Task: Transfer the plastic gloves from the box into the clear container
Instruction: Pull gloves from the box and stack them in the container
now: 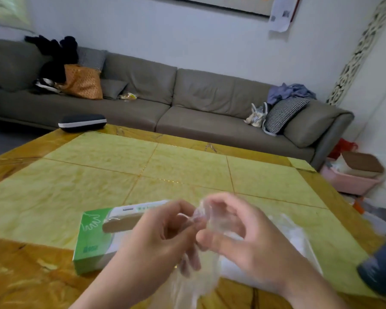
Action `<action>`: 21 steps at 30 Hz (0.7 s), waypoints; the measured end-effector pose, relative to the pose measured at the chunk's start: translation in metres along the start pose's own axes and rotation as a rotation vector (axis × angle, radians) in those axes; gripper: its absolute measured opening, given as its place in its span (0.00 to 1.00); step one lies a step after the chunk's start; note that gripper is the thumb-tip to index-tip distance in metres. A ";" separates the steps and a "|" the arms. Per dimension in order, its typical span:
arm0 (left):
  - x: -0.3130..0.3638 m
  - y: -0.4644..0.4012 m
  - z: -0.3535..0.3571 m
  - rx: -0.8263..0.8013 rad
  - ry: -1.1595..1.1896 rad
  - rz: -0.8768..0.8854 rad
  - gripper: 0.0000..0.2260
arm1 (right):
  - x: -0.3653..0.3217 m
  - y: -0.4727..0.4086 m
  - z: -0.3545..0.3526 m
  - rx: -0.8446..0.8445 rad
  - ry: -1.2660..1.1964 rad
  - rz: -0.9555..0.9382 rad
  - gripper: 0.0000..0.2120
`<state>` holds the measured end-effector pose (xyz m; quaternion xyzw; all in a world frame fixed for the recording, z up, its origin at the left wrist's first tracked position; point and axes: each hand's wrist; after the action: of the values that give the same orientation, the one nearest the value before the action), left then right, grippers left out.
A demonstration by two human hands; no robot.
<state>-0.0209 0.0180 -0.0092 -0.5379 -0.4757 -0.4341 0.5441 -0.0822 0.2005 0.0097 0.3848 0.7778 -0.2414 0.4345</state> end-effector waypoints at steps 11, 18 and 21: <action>0.007 -0.019 0.009 0.202 -0.396 -0.027 0.04 | 0.018 0.023 -0.049 0.180 -0.163 0.112 0.11; 0.037 -0.029 0.120 0.038 -1.035 0.714 0.14 | 0.053 0.032 -0.087 0.561 -0.267 0.238 0.12; 0.005 -0.047 0.147 -0.085 -1.153 0.288 0.17 | 0.068 0.029 -0.080 0.524 -0.181 0.294 0.12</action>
<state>-0.0737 0.1624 -0.0008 -0.7672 -0.5988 -0.0123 0.2297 -0.1205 0.3005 -0.0094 0.5690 0.5833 -0.4012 0.4183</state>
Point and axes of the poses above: each hand's wrist, its own y-axis away from the middle knuckle, its own z-axis out of the palm, x = y × z, and after that the axes turned 2 degrees about -x, right-handed
